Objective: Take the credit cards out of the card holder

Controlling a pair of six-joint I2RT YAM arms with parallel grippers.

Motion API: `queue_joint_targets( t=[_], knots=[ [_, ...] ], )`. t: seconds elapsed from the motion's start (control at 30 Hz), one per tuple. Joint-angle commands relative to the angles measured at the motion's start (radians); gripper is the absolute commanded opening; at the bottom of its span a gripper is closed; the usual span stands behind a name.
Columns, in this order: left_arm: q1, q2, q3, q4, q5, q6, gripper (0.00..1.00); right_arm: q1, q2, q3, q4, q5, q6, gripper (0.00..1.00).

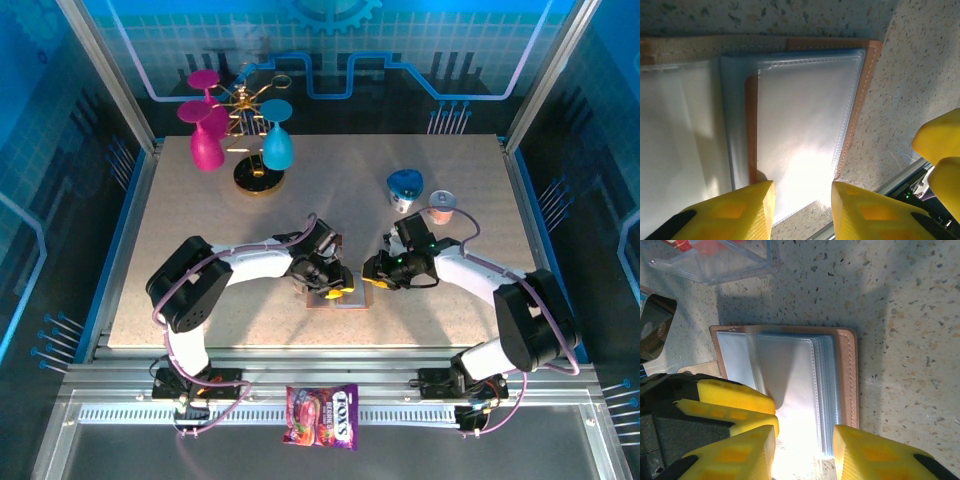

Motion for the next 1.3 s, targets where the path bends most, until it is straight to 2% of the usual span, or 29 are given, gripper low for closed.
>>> queue_joint_targets(
  t=[0.0,0.4,0.73,1.27],
  knots=[
    [-0.004,0.015,0.007,-0.012,-0.015,-0.003,0.36,-0.015,-0.013,-0.012,-0.001,-0.022,-0.005,0.37],
    [-0.002,-0.008,-0.023,-0.032,-0.045,0.013,0.36,0.008,0.003,-0.001,-0.003,-0.032,-0.001,0.37],
    [0.011,-0.036,-0.071,0.007,-0.039,-0.001,0.29,0.051,0.036,0.022,-0.008,-0.036,0.004,0.37],
    [0.055,-0.040,-0.190,0.200,0.039,-0.079,0.19,0.118,0.083,0.034,-0.002,-0.039,0.028,0.35]
  ],
)
